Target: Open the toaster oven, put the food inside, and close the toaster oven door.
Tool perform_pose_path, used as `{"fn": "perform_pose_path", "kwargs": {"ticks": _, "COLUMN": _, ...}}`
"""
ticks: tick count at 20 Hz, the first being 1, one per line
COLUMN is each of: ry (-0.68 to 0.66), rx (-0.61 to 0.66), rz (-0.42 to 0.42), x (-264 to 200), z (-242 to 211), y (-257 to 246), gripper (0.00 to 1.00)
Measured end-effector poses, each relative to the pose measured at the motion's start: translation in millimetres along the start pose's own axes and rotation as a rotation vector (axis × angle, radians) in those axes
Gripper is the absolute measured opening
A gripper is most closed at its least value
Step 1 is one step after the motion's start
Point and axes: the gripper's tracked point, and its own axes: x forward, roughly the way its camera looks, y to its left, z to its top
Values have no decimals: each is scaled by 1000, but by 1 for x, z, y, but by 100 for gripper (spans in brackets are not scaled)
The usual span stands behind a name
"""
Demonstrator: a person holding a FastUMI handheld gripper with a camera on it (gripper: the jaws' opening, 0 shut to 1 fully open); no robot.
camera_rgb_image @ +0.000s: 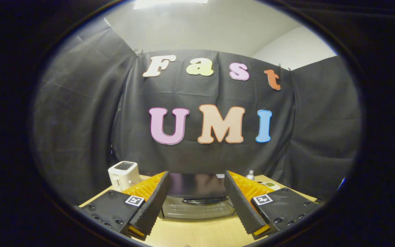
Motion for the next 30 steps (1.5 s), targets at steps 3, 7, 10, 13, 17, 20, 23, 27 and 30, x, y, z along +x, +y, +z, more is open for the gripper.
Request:
{"fn": "perform_pose_path", "kwargs": {"ticks": 3, "ry": 7, "rx": 2, "rz": -3, "x": 3, "z": -4, "y": -2, "gripper": 99}}
{"fn": "perform_pose_path", "kwargs": {"ticks": 7, "ry": 33, "rx": -10, "rz": -17, "x": 9, "z": -13, "y": -8, "gripper": 99}}
{"fn": "perform_pose_path", "kwargs": {"ticks": 10, "ry": 44, "rx": -15, "rz": -23, "x": 14, "z": -15, "y": -10, "gripper": 99}}
{"fn": "perform_pose_path", "kwargs": {"ticks": 13, "ry": 55, "rx": -22, "rz": -37, "x": 20, "z": -21, "y": -15, "gripper": 99}}
{"fn": "perform_pose_path", "kwargs": {"ticks": 17, "ry": 70, "rx": -13, "rz": -45, "x": 33, "z": -34, "y": -18, "gripper": 99}}
{"fn": "perform_pose_path", "kwargs": {"ticks": 20, "ry": 115, "rx": -24, "rz": -62, "x": 44, "z": -56, "y": -25, "gripper": 99}}
{"fn": "perform_pose_path", "kwargs": {"ticks": 23, "ry": 149, "rx": -5, "rz": -64, "x": 62, "z": -78, "y": -27, "gripper": 99}}
{"fn": "perform_pose_path", "kwargs": {"ticks": 27, "ry": 170, "rx": 43, "rz": -72, "x": 88, "z": -106, "y": -29, "gripper": 99}}
{"fn": "perform_pose_path", "kwargs": {"ticks": 30, "ry": 194, "rx": 29, "rz": -57, "x": 109, "z": -124, "y": -22, "gripper": 99}}
